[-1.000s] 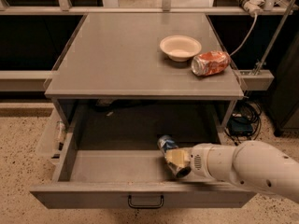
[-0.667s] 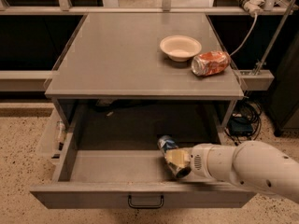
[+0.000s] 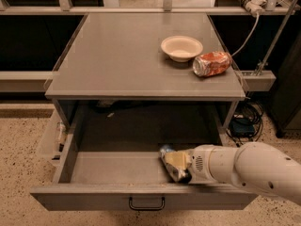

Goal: Place redbull can into top drawer

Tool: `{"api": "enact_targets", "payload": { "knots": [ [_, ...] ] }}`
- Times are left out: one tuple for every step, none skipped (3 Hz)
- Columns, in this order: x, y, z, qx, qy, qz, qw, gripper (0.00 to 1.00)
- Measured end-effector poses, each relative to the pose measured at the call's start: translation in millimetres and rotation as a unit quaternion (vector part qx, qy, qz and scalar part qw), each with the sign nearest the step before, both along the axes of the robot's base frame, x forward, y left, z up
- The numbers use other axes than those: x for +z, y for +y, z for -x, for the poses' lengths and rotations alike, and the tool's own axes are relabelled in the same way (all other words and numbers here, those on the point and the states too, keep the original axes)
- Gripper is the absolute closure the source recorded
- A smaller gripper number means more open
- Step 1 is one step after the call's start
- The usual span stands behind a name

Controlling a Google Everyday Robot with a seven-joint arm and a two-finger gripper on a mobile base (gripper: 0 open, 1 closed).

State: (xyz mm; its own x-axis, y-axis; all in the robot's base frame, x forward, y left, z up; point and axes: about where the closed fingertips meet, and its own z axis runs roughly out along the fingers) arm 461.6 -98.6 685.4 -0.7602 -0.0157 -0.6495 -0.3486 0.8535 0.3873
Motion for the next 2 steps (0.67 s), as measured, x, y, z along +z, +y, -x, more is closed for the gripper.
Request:
{"api": "enact_targets", "payload": {
  "knots": [
    [0.0,0.0,0.0,0.000,0.000,0.000,1.0000,0.00],
    [0.0,0.0,0.0,0.000,0.000,0.000,1.0000,0.00]
  ]
}}
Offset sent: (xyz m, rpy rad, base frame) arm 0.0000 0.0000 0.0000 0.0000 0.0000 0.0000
